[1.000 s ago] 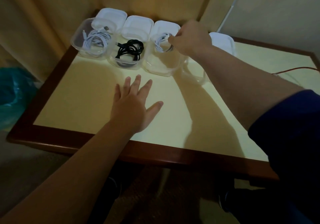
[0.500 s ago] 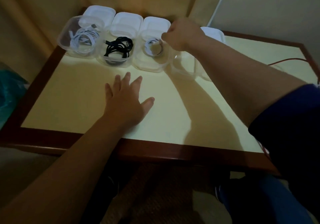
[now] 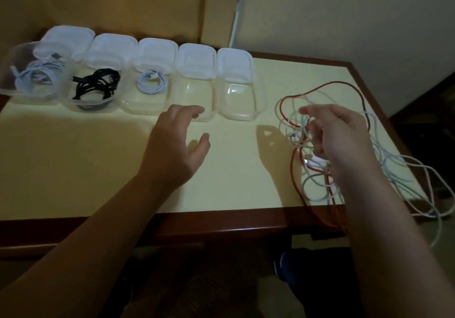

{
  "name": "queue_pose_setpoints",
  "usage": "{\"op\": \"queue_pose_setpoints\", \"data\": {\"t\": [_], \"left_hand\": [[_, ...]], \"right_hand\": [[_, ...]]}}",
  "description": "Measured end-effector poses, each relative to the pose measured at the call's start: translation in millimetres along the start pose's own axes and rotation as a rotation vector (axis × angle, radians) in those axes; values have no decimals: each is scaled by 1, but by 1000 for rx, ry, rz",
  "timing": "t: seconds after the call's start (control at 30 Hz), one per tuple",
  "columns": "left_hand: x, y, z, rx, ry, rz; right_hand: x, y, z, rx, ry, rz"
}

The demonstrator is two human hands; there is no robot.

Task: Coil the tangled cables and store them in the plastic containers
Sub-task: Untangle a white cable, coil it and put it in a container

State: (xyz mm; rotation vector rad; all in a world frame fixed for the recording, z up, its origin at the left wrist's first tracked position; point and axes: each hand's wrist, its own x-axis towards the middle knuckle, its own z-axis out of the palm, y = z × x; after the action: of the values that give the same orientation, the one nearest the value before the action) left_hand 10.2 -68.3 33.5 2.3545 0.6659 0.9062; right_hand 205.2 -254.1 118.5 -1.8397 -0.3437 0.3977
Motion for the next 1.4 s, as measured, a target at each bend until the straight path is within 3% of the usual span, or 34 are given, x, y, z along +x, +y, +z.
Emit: {"op": "queue_pose_setpoints", "data": {"t": [0.27, 0.5, 0.7, 0.83, 1.0, 1.17, 1.27, 1.4], "left_hand": [[-3, 53, 62, -175, -176, 30], [-12, 92, 101, -313, -234, 74], [-13, 113, 119, -395, -270, -63], [3, 119, 106, -678, -254, -374], [16, 106, 79, -979, -162, -636], [22, 87, 56, -1156, -185, -704], [21, 80, 46, -1175, -278, -741], [19, 72, 39, -1140, -425, -747]], "right_hand": [[-15, 32, -42, 156, -31, -14], [-5, 52, -60, 216, -88, 20], [5, 55, -63, 284, -100, -4], [13, 63, -59, 185, -56, -15], [15, 67, -61, -12, -71, -87], [8, 64, -57, -197, -236, -253], [3, 62, -52, -241, -323, -304], [0, 62, -34, -289, -212, -396]]}}
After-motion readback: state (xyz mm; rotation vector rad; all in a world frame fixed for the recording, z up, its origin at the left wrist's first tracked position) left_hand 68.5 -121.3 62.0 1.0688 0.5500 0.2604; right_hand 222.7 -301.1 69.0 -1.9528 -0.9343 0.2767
